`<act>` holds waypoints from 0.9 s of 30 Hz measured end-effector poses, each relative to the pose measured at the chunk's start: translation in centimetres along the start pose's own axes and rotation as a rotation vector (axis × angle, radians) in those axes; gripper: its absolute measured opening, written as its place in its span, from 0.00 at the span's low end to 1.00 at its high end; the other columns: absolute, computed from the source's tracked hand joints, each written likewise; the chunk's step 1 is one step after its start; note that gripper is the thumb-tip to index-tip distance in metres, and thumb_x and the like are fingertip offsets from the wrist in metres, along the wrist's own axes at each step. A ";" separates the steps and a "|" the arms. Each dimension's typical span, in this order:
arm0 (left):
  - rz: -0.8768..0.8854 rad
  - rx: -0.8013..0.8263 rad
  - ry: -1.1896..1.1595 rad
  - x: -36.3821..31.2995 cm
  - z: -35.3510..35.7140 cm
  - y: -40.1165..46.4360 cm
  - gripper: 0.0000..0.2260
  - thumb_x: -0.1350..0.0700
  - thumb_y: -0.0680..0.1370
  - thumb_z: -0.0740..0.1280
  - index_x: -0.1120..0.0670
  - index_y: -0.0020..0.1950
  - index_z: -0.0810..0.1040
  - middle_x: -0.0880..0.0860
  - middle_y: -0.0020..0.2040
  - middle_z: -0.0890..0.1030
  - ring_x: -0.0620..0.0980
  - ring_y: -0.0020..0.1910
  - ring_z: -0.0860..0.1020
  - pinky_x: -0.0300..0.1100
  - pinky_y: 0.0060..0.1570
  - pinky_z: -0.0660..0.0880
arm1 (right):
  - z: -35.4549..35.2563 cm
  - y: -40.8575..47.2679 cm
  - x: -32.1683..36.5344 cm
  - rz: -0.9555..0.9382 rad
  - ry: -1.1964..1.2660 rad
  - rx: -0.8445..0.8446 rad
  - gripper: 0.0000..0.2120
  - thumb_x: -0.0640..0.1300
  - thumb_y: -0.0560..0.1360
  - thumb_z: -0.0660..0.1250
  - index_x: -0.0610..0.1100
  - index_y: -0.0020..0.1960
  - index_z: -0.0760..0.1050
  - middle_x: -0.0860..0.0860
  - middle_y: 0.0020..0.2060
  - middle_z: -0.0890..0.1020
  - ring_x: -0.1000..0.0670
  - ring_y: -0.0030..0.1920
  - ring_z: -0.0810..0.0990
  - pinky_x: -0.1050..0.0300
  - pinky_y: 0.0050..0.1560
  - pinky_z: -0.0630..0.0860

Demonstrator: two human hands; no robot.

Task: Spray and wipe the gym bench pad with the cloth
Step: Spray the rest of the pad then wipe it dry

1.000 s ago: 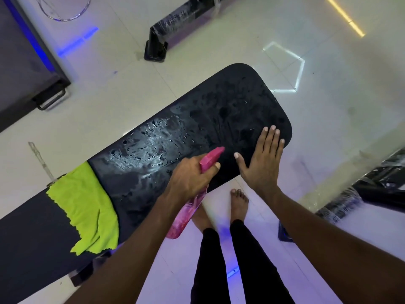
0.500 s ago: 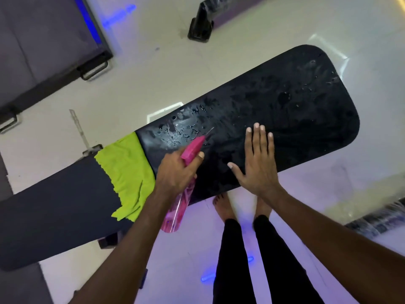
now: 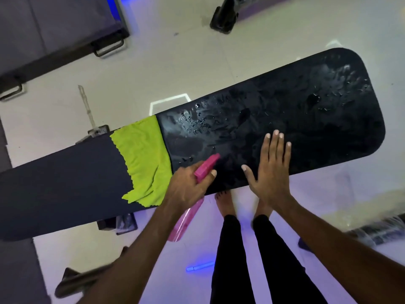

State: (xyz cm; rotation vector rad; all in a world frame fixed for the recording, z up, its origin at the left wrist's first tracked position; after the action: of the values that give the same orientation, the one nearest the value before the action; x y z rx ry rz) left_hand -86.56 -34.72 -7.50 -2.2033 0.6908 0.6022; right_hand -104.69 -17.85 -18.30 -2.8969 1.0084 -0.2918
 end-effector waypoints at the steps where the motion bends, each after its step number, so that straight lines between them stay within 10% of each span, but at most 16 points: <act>1: -0.044 -0.059 -0.037 0.8 -0.4 -0.3 0.20 0.36 0.79 0.62 0.50 0.56 0.82 0.55 0.35 0.86 0.60 0.36 0.85 0.54 0.44 0.82 | 0.2 0.0 0.8 -0.036 0.012 0.002 0.48 0.67 0.83 0.53 0.34 0.85 0.42 0.35 0.85 0.45 0.36 0.86 0.43 0.31 0.84 0.48; 8: -0.187 -0.240 -0.129 4.8 -1.7 -2.2 0.15 0.35 0.78 0.62 0.46 0.45 0.78 0.55 0.33 0.84 0.59 0.35 0.83 0.55 0.43 0.81 | 0.1 2.2 6.9 -0.290 0.072 0.035 0.47 0.66 0.83 0.55 0.33 0.85 0.42 0.35 0.85 0.44 0.36 0.86 0.43 0.33 0.85 0.48; 18: -0.071 -0.596 -0.463 4.3 -6.7 -5.9 0.15 0.45 0.81 0.67 0.35 0.67 0.79 0.48 0.45 0.87 0.53 0.36 0.86 0.51 0.41 0.85 | -0.8 3.0 9.3 -0.364 -0.088 0.114 0.44 0.64 0.84 0.51 0.33 0.85 0.44 0.34 0.85 0.47 0.35 0.86 0.45 0.30 0.83 0.49; 21: -0.044 -0.791 -0.568 4.3 -9.6 -7.0 0.16 0.50 0.82 0.68 0.46 0.69 0.80 0.54 0.50 0.88 0.47 0.38 0.87 0.44 0.40 0.83 | -1.6 3.0 10.3 -0.382 -0.093 0.135 0.43 0.61 0.83 0.53 0.33 0.85 0.46 0.34 0.85 0.48 0.34 0.86 0.46 0.30 0.83 0.50; 27: -0.036 -1.098 -0.601 7.2 -14.8 -8.1 0.16 0.49 0.82 0.68 0.54 0.68 0.81 0.63 0.51 0.87 0.62 0.46 0.87 0.62 0.50 0.83 | -1.9 3.2 14.8 -0.527 -0.120 0.187 0.41 0.59 0.83 0.53 0.33 0.85 0.47 0.34 0.85 0.49 0.35 0.86 0.48 0.32 0.84 0.50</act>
State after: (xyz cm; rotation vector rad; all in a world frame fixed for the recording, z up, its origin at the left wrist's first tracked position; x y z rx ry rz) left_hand -73.03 -43.30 1.48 -2.6956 -0.0676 1.8442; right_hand -95.65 -29.52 -14.43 -2.9070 0.1742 -0.2151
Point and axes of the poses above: each hand's wrist, its own y-axis towards the middle knuckle, its own z-axis out of the palm, x = y × z, the point moved 1 cm from there along y, towards the middle knuckle
